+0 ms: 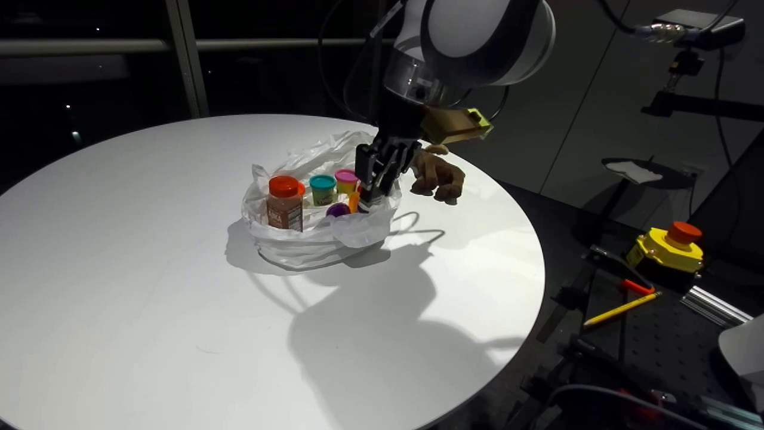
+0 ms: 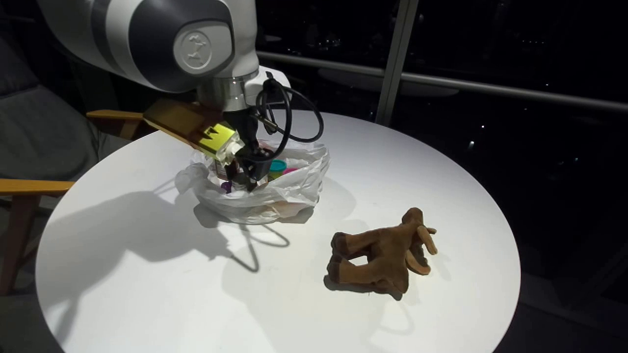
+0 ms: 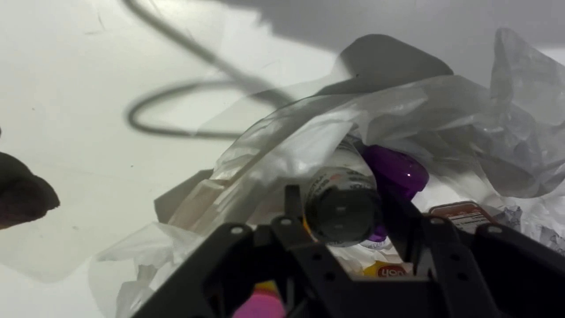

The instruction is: Pick the objects in the plastic bag and put them on the table

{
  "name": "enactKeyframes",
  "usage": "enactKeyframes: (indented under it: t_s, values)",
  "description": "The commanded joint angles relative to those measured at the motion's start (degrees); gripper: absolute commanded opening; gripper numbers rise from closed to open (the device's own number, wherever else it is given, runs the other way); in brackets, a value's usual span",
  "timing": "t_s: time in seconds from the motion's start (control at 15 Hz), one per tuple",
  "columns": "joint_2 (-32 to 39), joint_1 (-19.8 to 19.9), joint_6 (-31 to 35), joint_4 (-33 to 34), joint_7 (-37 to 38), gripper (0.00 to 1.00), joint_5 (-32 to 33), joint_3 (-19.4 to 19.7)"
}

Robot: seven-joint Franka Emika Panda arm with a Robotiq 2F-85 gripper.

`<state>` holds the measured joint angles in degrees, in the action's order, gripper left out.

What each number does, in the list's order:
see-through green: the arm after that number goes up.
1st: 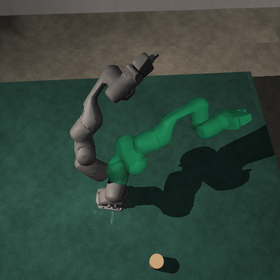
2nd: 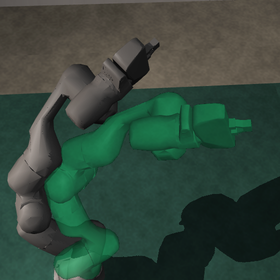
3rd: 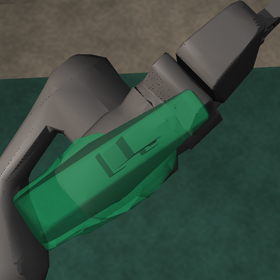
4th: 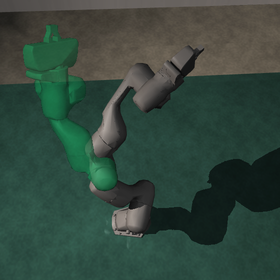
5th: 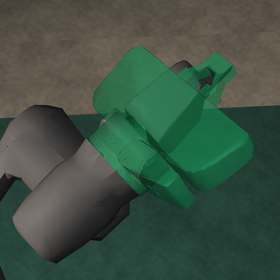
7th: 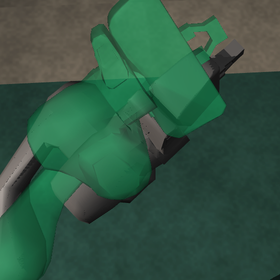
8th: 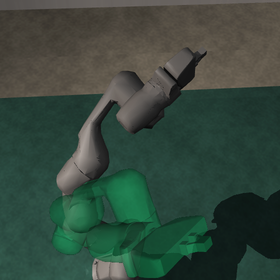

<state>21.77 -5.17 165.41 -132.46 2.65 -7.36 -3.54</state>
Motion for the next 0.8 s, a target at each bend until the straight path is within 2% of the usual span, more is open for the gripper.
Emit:
enactKeyframes:
  t_s: [0.0,0.07,0.2,0.27,0.33,0.4,0.6,0.73]
  values:
    - [-0.19,-0.97,2.12,-0.14,1.35,0.57,1.88,0.32]
    - [0.00,-1.16,2.17,-0.02,1.46,0.70,2.07,0.44]
    - [0.43,-1.88,2.11,0.26,1.89,0.81,3.12,1.26]
    - [0.58,-2.02,2.19,0.37,1.99,0.38,3.51,1.51]
    - [0.62,-2.23,2.27,0.39,2.20,0.43,4.18,1.90]
    - [0.58,-2.29,2.30,0.38,2.28,0.42,4.64,2.12]
    - [0.18,-2.28,2.59,0.28,2.44,0.19,5.42,2.59]
    - [-0.89,-1.88,2.54,-0.03,2.18,0.20,5.14,2.22]
